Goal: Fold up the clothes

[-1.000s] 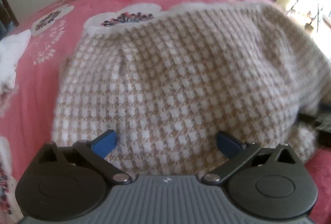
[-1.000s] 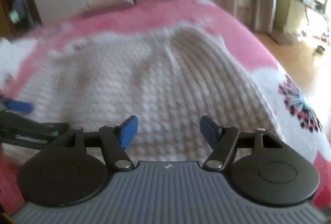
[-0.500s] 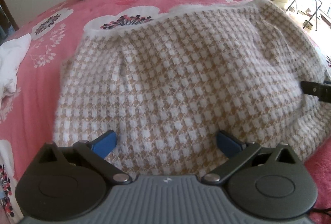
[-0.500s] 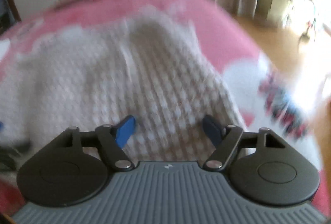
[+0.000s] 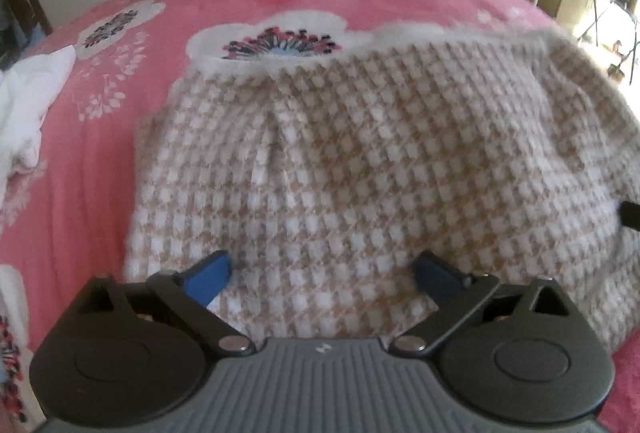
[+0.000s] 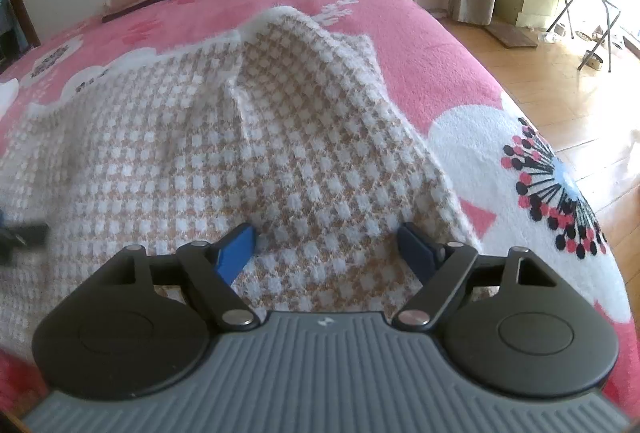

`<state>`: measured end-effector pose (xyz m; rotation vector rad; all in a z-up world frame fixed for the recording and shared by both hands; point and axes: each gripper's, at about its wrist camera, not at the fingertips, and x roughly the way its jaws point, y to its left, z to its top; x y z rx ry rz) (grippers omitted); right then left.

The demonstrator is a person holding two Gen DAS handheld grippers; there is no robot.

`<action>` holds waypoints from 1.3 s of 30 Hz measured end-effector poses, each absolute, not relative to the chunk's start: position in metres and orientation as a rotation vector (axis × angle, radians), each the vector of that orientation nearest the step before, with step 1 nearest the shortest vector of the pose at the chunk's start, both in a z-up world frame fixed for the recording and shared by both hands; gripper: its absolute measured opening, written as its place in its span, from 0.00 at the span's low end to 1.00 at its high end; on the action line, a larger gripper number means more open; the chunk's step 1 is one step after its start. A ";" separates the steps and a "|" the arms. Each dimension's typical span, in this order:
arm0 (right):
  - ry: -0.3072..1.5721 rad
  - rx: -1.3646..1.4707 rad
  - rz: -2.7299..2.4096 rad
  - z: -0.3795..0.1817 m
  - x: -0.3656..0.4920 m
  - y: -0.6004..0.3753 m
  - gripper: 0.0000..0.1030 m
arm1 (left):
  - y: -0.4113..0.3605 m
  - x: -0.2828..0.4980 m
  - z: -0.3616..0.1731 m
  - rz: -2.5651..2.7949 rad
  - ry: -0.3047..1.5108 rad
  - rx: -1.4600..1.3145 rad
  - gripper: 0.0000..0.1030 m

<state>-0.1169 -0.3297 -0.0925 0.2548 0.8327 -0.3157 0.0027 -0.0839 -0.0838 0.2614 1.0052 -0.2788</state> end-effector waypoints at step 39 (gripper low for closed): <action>0.571 0.113 -0.067 -0.050 -0.082 -0.297 0.80 | -0.081 0.042 -0.087 -0.256 0.978 0.224 1.00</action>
